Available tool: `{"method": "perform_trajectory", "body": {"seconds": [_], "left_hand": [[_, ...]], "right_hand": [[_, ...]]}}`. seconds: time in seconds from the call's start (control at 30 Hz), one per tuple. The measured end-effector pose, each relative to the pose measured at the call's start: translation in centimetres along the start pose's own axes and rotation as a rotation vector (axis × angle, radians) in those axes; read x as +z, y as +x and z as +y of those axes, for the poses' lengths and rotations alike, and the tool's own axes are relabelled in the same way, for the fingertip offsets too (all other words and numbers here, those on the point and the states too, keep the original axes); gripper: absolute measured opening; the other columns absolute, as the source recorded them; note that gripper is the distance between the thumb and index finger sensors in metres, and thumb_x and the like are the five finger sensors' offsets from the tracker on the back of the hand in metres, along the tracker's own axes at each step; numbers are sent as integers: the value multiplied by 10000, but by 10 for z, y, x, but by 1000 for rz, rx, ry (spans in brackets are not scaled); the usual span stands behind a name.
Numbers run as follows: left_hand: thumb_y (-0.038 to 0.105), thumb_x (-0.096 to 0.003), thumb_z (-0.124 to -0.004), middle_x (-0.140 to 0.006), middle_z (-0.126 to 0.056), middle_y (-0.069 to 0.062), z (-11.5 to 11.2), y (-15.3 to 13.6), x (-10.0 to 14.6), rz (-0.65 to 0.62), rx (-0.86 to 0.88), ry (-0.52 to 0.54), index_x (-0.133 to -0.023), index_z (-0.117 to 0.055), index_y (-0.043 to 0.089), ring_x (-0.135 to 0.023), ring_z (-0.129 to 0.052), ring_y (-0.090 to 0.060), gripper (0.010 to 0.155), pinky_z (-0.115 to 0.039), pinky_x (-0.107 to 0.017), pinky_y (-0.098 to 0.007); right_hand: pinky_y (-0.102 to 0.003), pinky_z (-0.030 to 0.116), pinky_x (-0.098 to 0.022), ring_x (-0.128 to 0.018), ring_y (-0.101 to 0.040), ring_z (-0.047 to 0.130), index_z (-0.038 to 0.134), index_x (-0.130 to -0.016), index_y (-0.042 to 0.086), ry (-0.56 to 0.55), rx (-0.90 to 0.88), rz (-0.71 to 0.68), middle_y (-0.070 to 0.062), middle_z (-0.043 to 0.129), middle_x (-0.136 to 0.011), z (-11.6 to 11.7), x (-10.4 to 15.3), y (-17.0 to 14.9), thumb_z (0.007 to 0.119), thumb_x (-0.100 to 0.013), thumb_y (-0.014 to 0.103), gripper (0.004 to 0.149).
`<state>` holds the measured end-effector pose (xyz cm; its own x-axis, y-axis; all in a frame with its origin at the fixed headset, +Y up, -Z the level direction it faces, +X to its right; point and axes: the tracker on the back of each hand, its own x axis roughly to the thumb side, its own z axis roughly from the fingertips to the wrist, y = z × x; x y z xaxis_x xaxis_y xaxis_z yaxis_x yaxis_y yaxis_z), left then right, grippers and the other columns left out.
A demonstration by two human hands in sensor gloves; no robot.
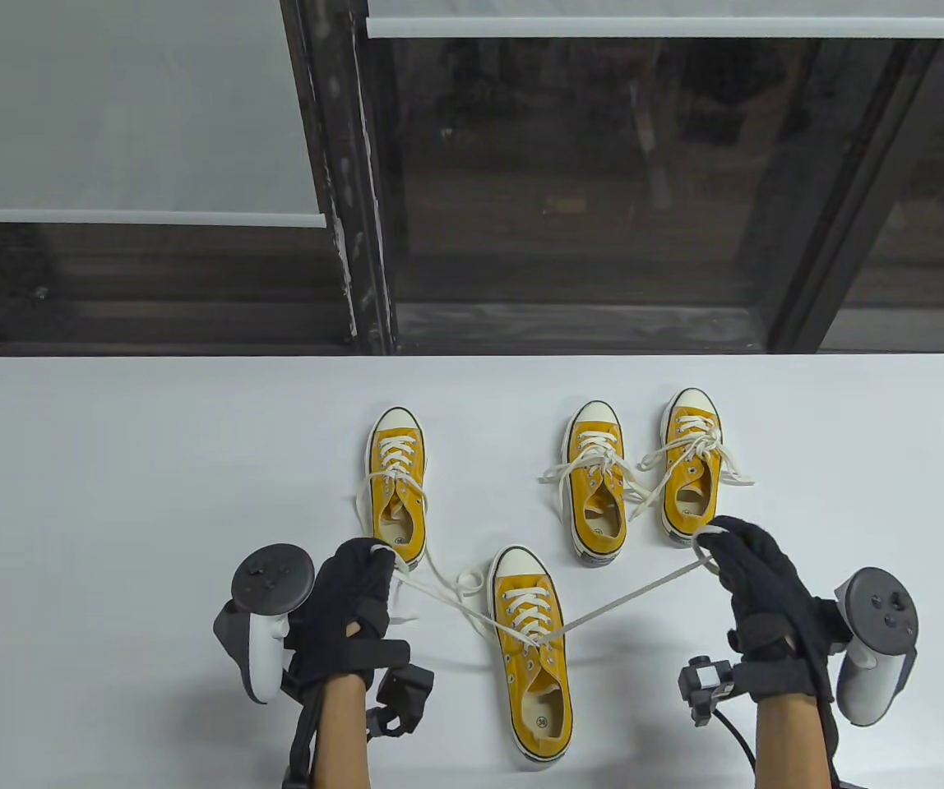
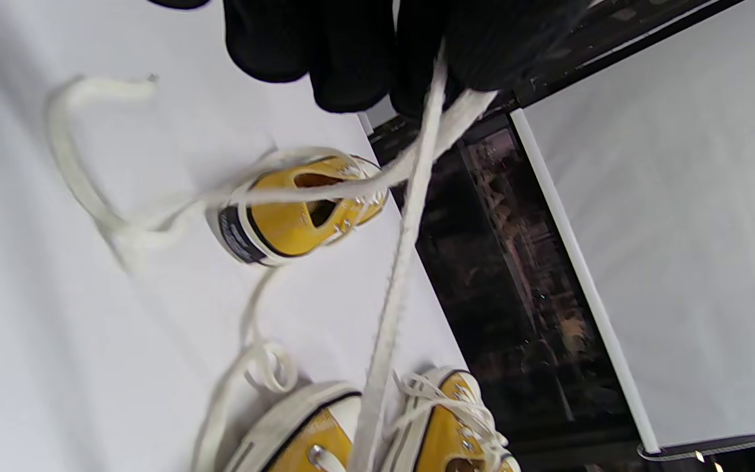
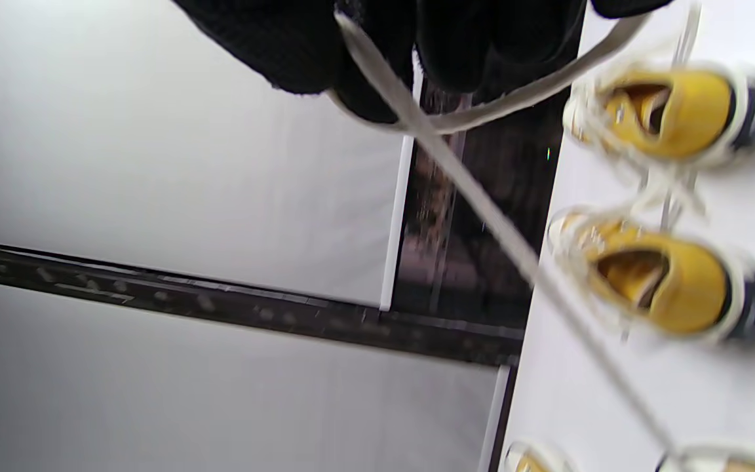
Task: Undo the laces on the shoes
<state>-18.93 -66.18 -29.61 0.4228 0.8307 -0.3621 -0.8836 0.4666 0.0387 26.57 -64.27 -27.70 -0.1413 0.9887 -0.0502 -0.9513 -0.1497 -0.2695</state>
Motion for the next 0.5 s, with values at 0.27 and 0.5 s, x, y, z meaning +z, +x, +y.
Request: {"method": "perform_trajectory", "body": {"seconds": [0.27,0.5], "left_hand": [[435,-625,-707,-1080,-656,-131,6,-16,-7,164,-134,117,-978,-738,161,-1064,-548,-394,448,-377,-776,-672],[449,-631,-694,-1102,-631,-129,0,-30,-17,262,-219,120,-982,-724,167,-1083,-524,-393,451,-362,-784,-671]], "right_hand": [[-694,412,-693,-1000,-537,448,717,-923,82,-252,258,110,-242,499,-1084,-14,-6,-19,678,-650,361,392],[-707,376,-691,-994,-561,393,702,-918,57,-360,375,223,-273,456,-1085,-20,-12,-43,689,-643,332,389]]}}
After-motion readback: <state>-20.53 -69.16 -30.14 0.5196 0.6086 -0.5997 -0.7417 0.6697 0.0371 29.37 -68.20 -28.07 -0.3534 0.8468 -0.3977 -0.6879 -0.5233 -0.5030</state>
